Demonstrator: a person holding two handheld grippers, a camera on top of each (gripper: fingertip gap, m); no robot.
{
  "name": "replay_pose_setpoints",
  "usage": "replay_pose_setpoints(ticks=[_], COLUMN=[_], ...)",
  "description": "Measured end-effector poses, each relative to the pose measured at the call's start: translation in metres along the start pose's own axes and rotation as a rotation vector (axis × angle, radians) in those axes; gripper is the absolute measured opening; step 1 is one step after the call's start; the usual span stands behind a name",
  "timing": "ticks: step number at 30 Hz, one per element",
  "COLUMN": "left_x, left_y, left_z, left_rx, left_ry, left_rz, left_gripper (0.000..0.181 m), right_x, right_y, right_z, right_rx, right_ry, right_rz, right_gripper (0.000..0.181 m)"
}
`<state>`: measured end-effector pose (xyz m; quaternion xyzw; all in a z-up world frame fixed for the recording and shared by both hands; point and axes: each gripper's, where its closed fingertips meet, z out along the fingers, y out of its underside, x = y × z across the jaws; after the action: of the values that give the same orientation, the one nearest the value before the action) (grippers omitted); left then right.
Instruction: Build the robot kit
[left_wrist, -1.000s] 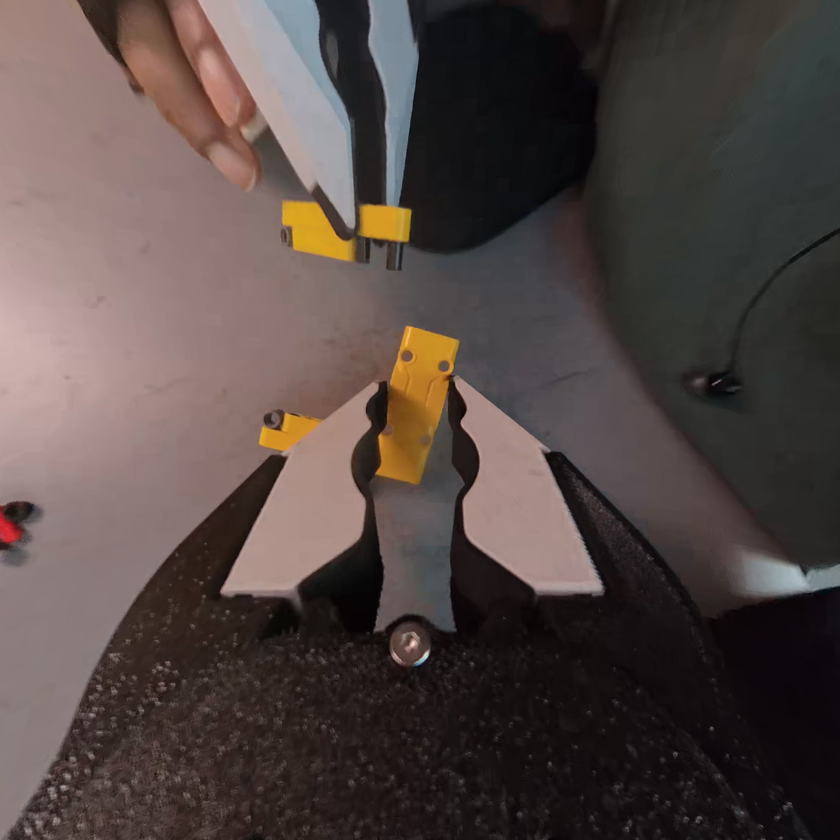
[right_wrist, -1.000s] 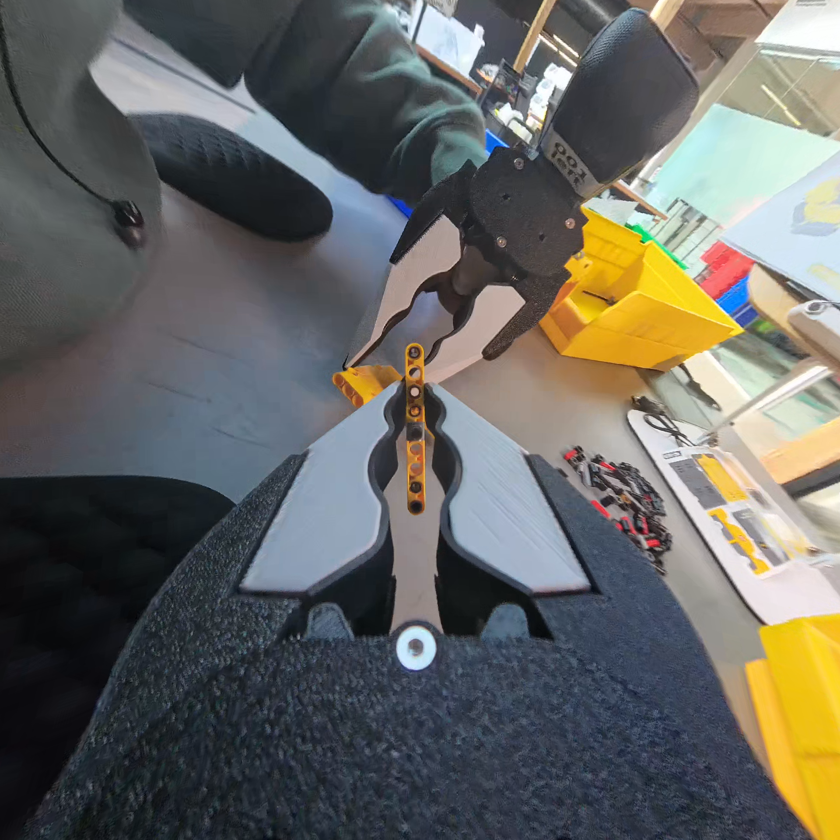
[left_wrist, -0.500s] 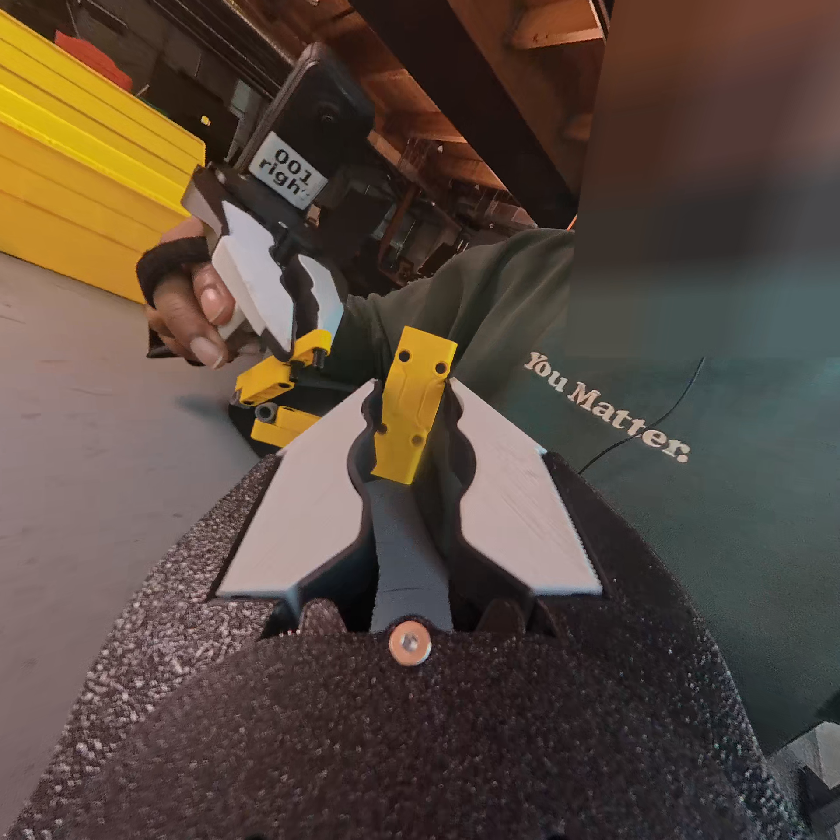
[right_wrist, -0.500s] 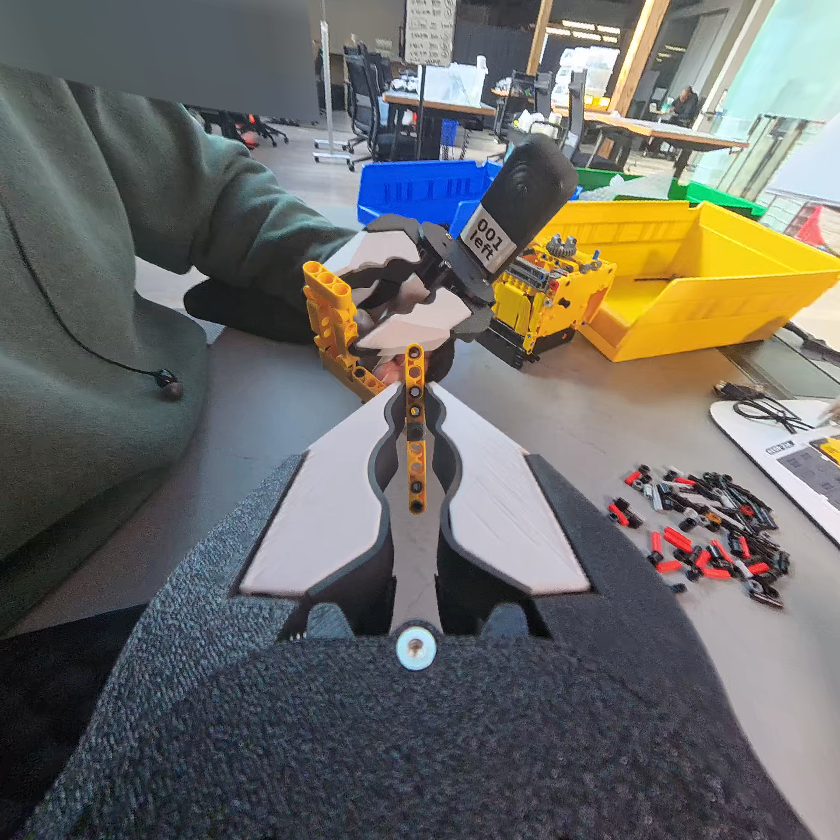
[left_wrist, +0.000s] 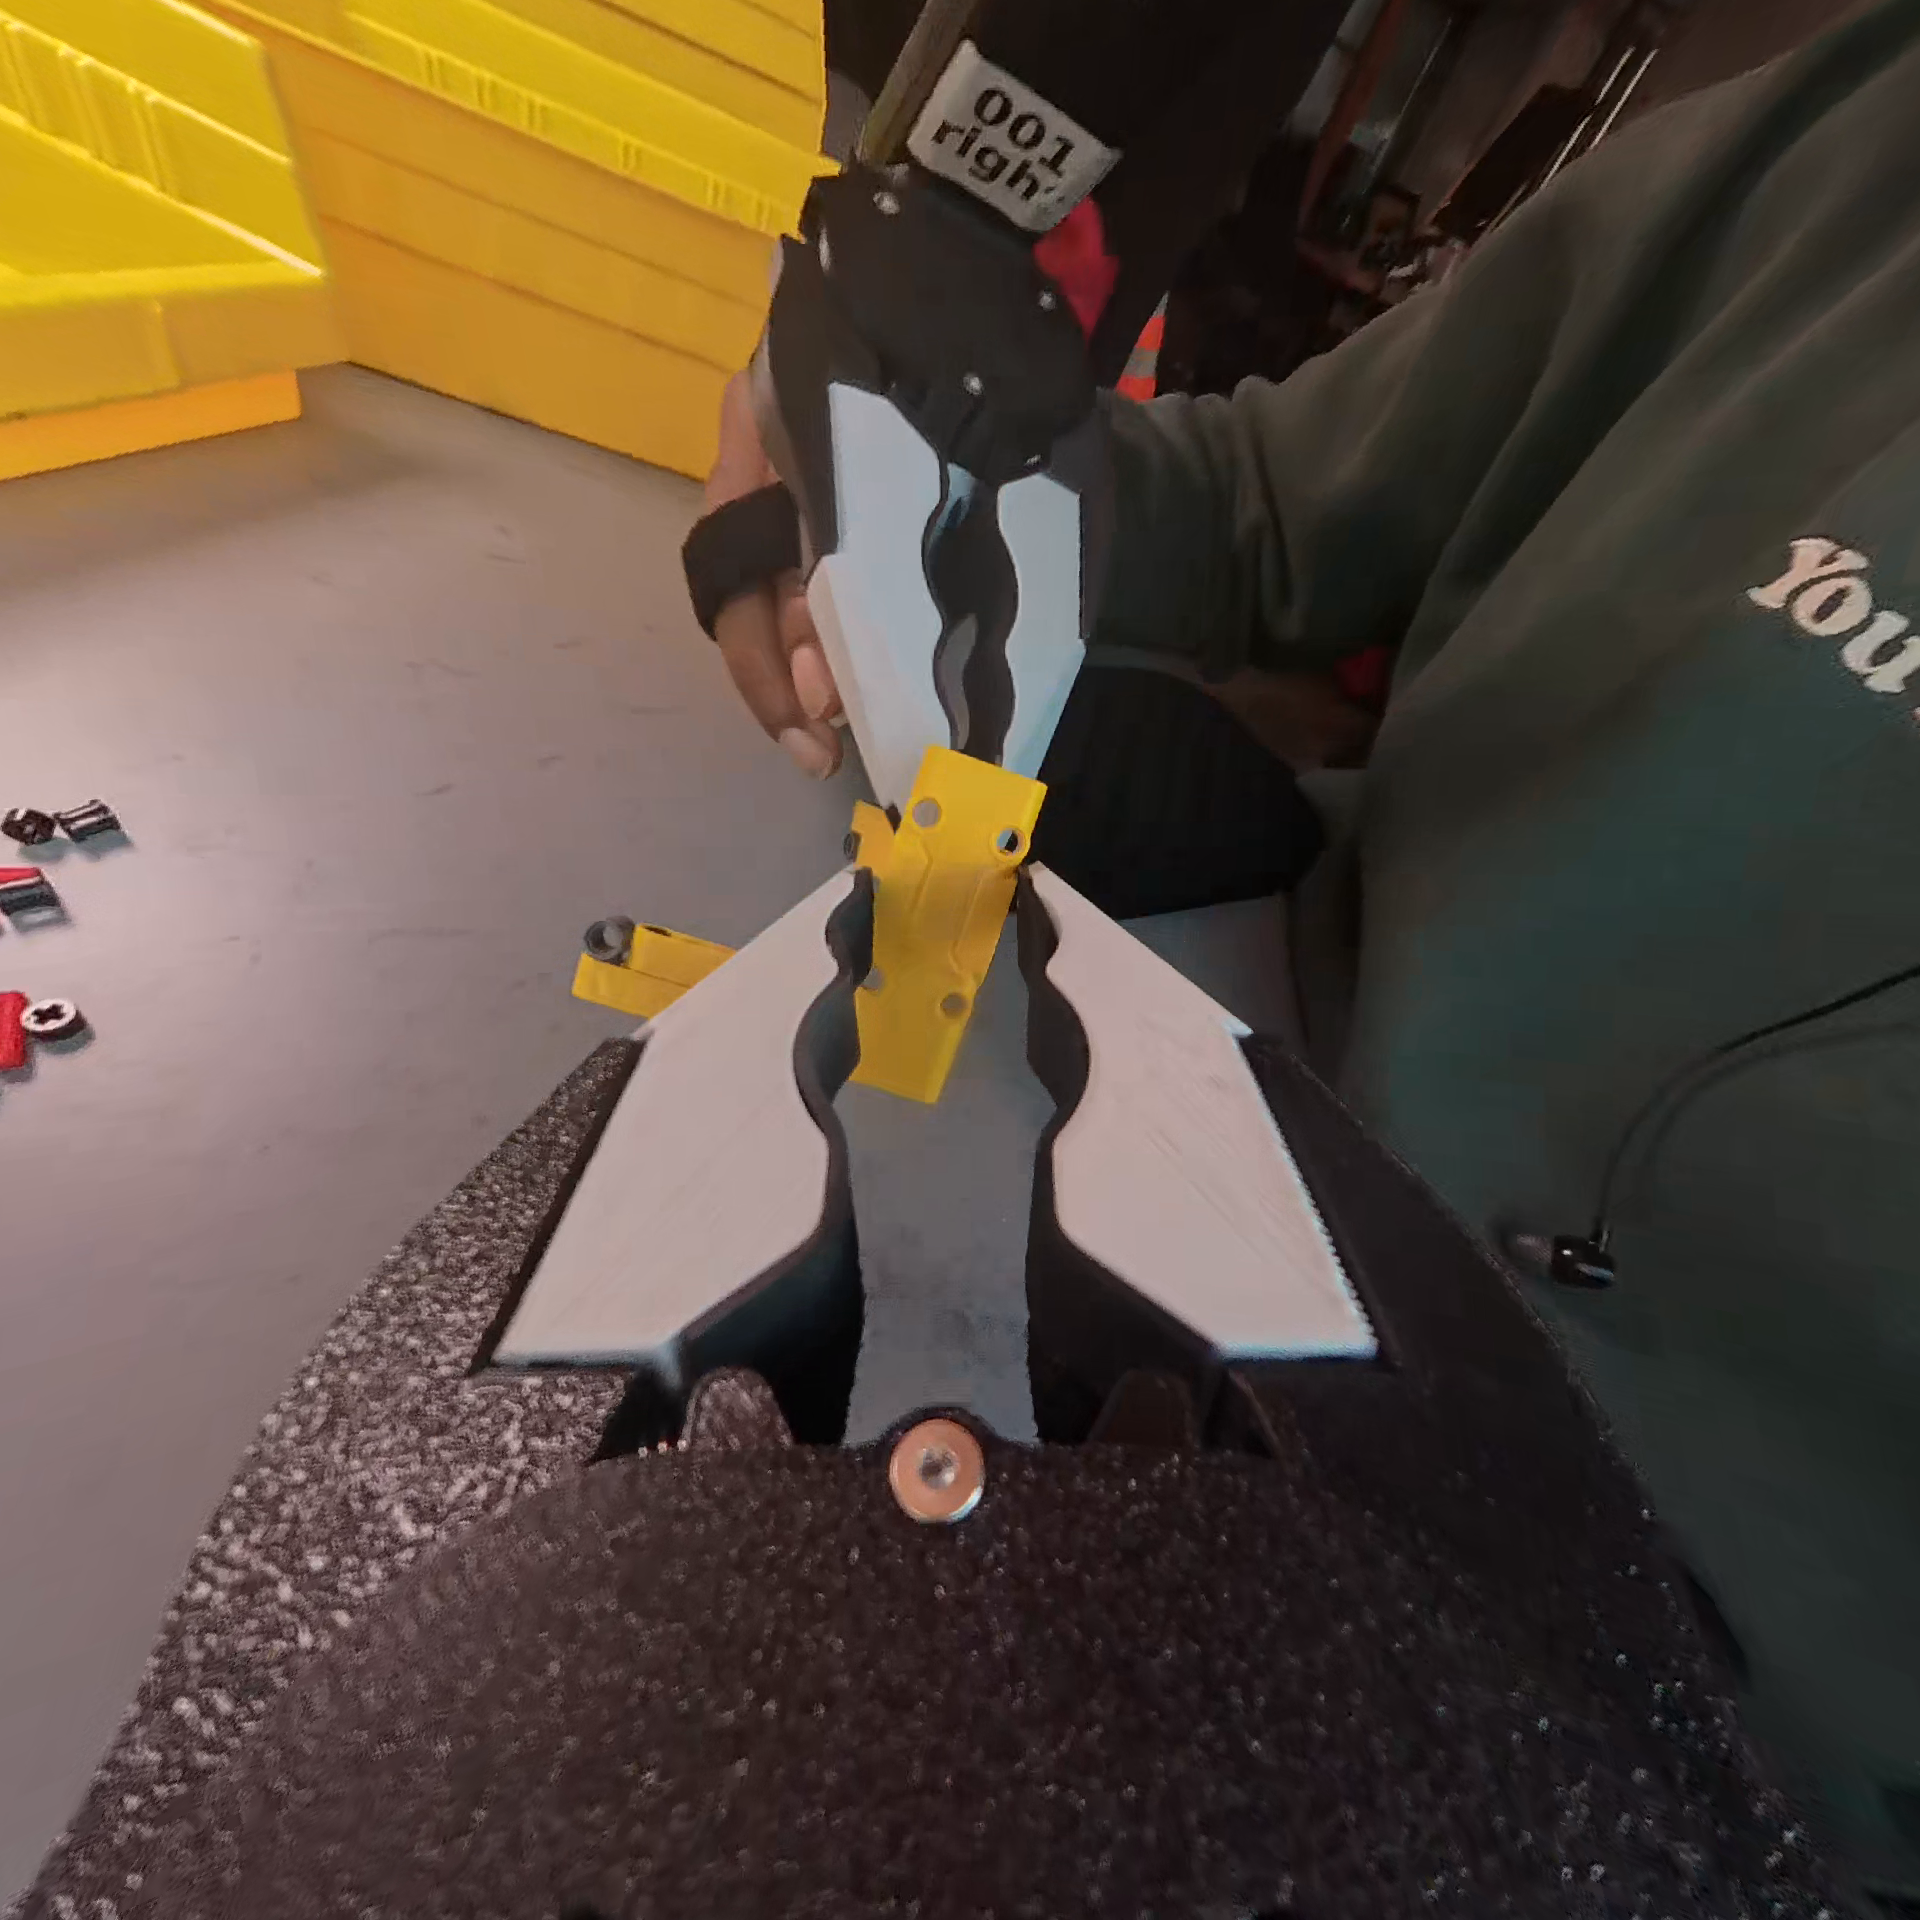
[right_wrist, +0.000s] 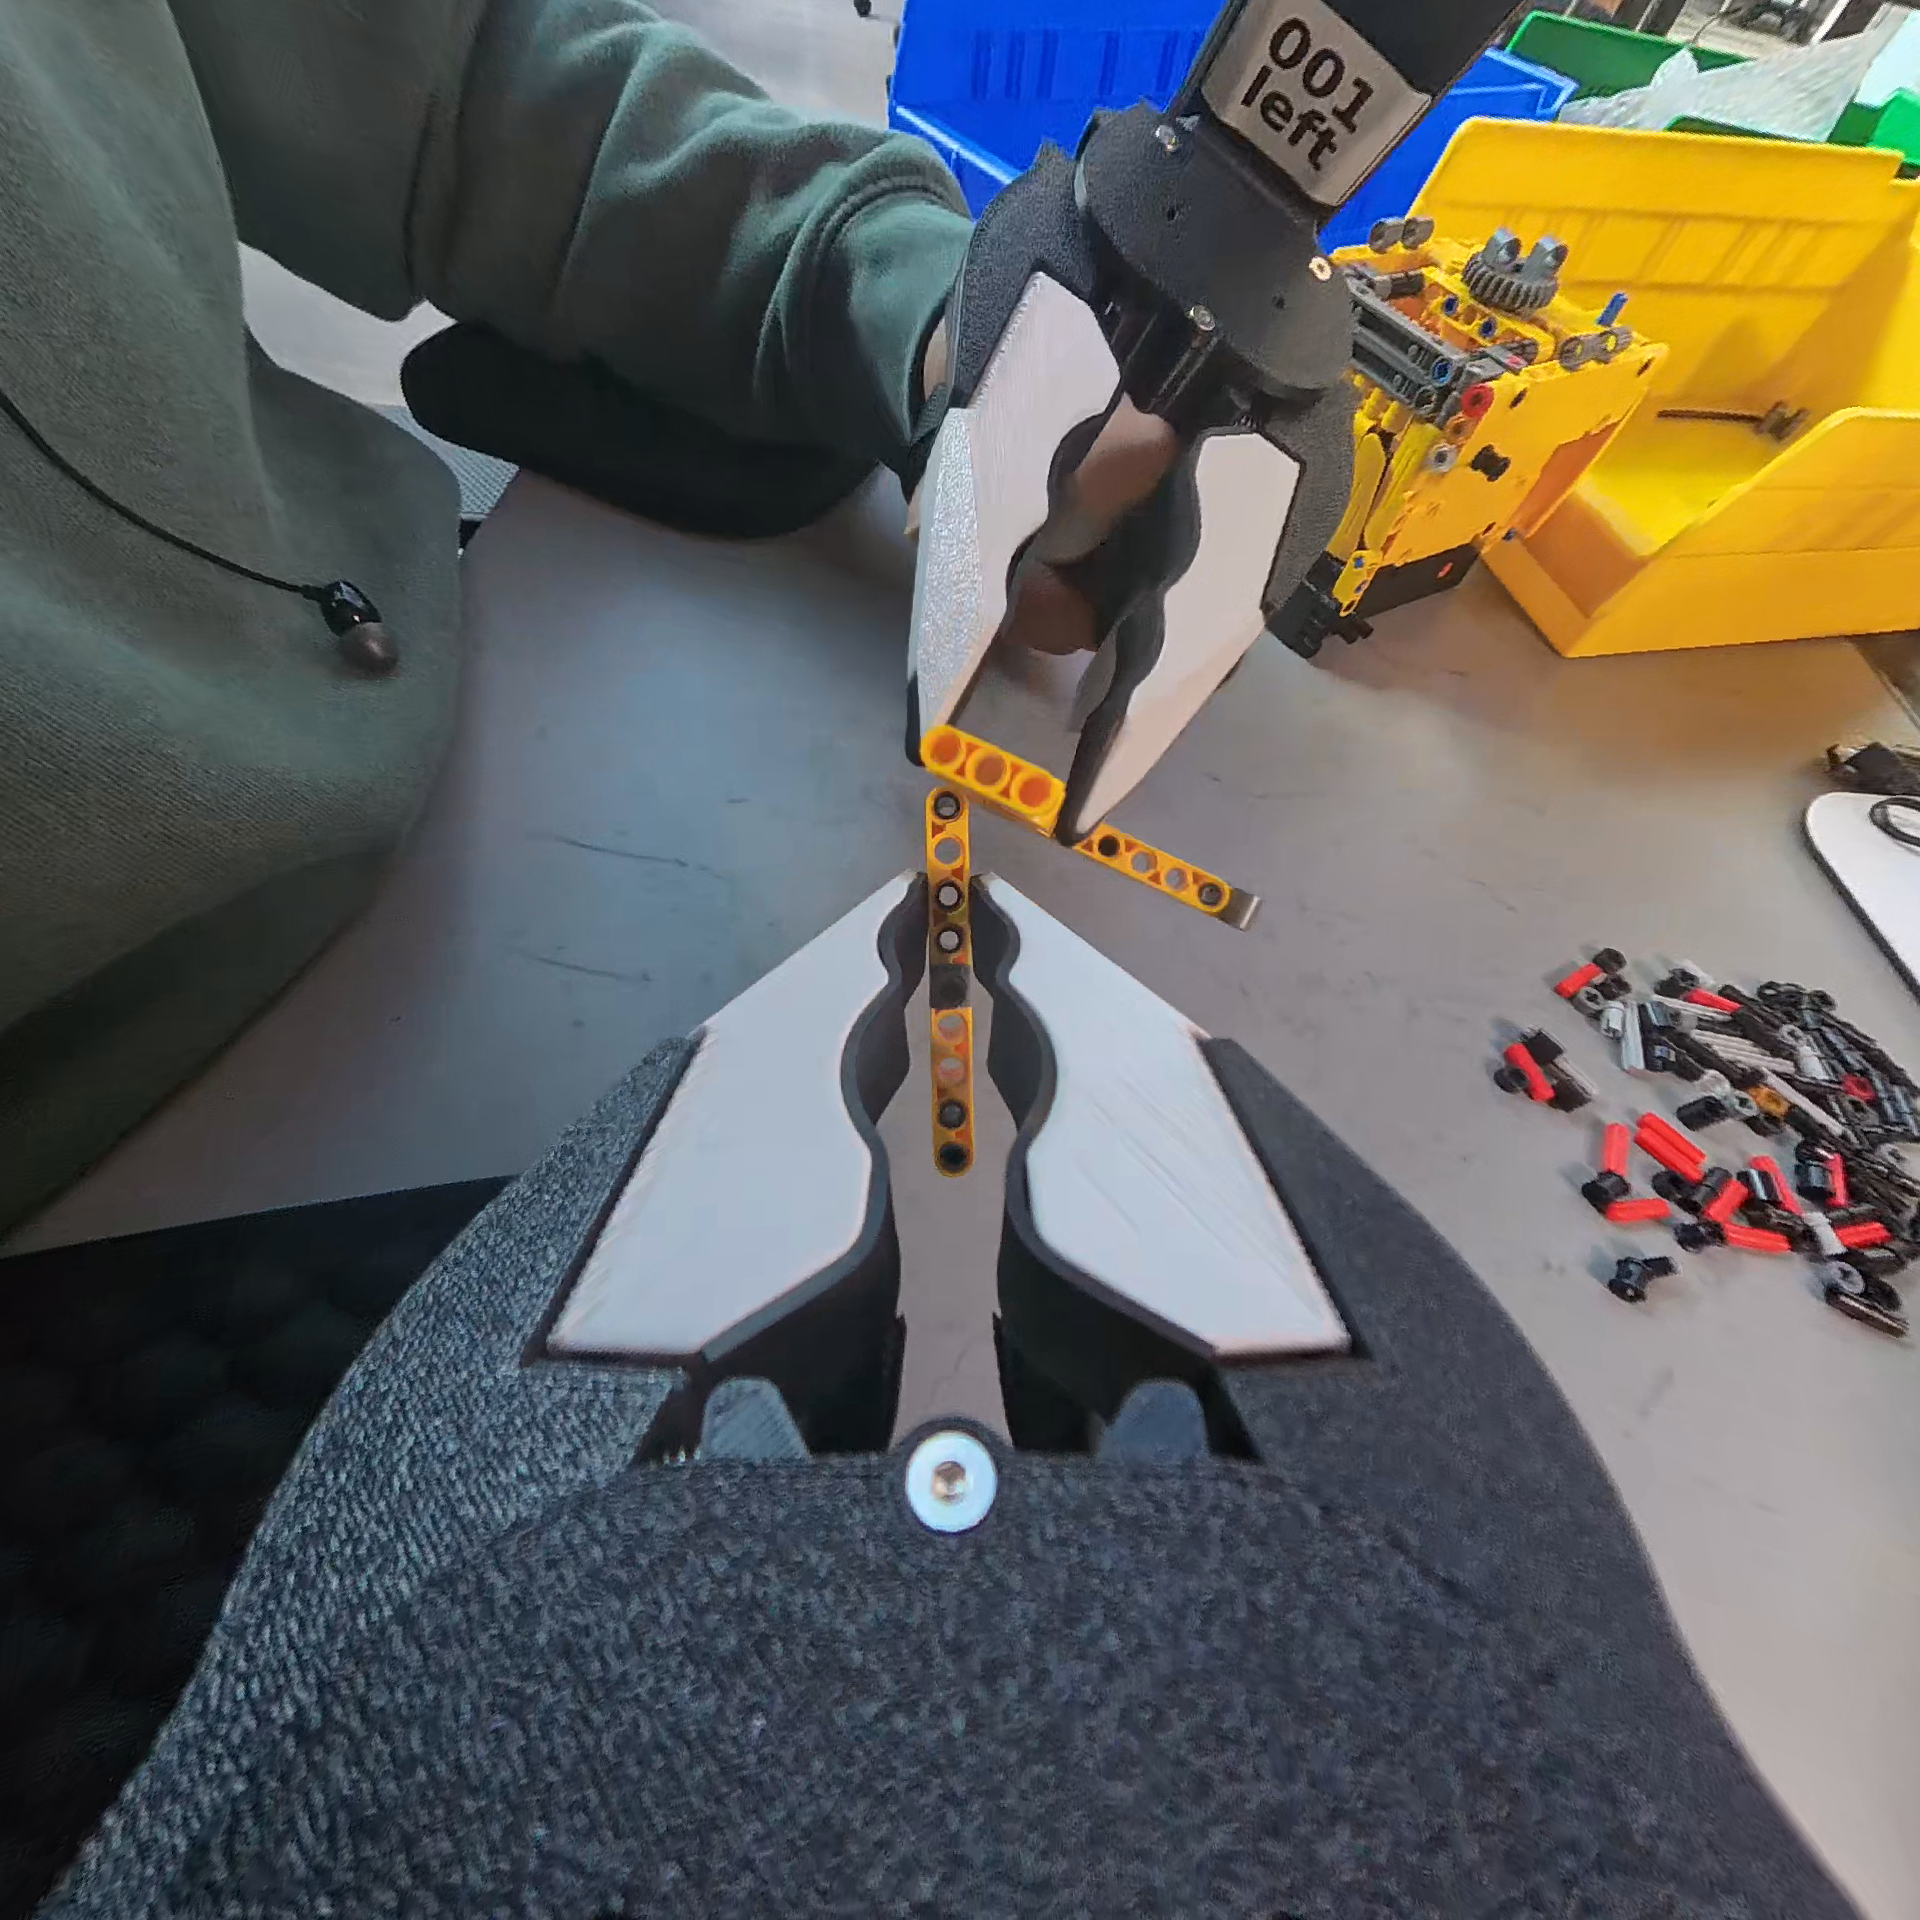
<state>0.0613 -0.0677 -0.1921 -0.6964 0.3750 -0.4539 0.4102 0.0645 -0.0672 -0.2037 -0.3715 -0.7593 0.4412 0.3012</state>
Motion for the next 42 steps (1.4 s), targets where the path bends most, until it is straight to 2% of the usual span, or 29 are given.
replay_pose_setpoints(ticks=[12,16,21,26,30,33,39,42], left_x=[-0.011,-0.006,-0.013,-0.026,-0.028,-0.020,0.003,0.011], left_y=[0.034,0.048,0.060,0.057,0.040,0.018,0.009,0.017], left_z=[0.011,0.012,0.013,0.008,0.003,-0.002,-0.005,0.001], left_rx=[-0.250,-0.345,-0.448,-0.523,-0.465,-0.305,-0.079,-0.084], left_ry=[-0.143,-0.149,-0.260,-0.443,-0.522,-0.495,-0.196,-0.103], left_rz=[0.087,0.142,0.302,0.564,0.681,0.601,0.244,0.192], left_gripper=[0.026,0.043,0.043,0.025,0.023,0.023,0.023,0.023], right_x=[-0.008,-0.009,-0.009,-0.007,-0.004,-0.002,0.005,0.012], right_y=[0.031,0.033,0.034,0.029,0.016,0.007,-0.018,-0.023], right_z=[0.016,0.017,0.020,0.020,0.014,0.005,-0.016,-0.020], right_rx=[-0.145,-0.152,-0.157,-0.121,-0.054,-0.004,0.115,0.136], right_ry=[0.006,0.002,0.012,0.013,0.016,0.016,0.034,0.075], right_rz=[-0.147,-0.149,-0.161,-0.134,-0.085,-0.056,-0.007,0.005], right_gripper=[0.008,0.007,0.007,0.007,0.007,0.007,0.007,0.007])
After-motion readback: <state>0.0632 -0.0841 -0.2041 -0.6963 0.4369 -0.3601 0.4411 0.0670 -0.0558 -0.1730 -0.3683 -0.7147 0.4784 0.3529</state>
